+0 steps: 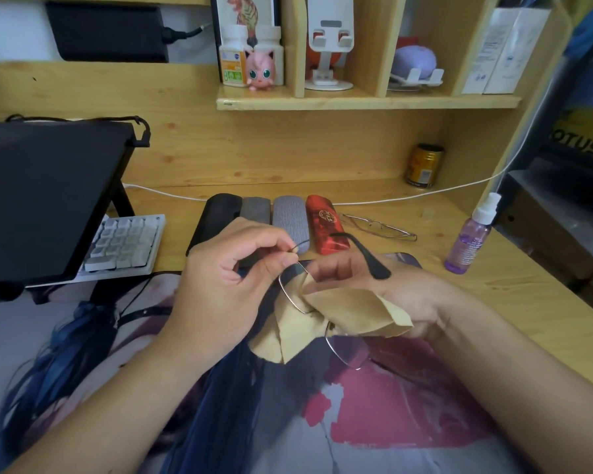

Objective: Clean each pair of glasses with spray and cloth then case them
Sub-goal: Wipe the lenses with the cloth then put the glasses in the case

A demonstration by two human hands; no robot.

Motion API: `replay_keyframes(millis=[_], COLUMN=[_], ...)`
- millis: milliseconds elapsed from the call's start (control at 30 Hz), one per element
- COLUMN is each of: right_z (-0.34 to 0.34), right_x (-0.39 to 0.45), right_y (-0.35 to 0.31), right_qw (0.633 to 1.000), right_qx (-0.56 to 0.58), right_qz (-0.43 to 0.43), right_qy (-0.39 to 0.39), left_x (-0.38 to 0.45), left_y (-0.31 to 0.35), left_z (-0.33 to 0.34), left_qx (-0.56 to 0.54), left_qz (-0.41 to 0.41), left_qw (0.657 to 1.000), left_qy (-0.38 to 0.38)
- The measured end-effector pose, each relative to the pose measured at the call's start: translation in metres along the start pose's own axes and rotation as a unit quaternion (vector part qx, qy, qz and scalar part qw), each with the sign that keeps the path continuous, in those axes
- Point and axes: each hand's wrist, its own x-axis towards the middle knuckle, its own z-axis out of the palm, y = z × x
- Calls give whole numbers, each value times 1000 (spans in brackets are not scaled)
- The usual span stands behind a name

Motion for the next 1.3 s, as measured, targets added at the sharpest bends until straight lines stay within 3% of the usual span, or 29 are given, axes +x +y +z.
replay_keyframes(millis=[167, 367, 533, 767, 867, 1067, 1167, 1300], right_z=[13, 13, 13, 12, 15, 19, 12, -23], right_x=[-2, -1, -1, 3, 6, 16, 15, 3], right_y=[2, 3, 4, 3, 5, 13, 12, 4], right_qw=[999, 999, 998, 990, 989, 984, 978, 939], right_qx=[-18, -12, 28, 118, 90, 77, 80, 126], right_qz=[29, 5, 12, -51, -88, -101, -103, -114], right_qy=[-38, -39, -55, 50, 79, 128, 162, 297], left_x=[-2, -2, -3, -1, 2, 6, 5, 8], left_y=[5, 1, 2, 5, 7, 8, 8, -4], left_z=[5, 1, 4, 7, 6, 6, 3, -12], left_qx=[26, -44, -47, -26, -35, -191, -183, -128], left_qz=[43, -52, -77, -77, -92, -196, -181, -129], left_qw=[998, 997, 994, 996, 995, 961, 965, 981], left_qy=[-35, -48, -61, -41, -32, 34, 39, 74])
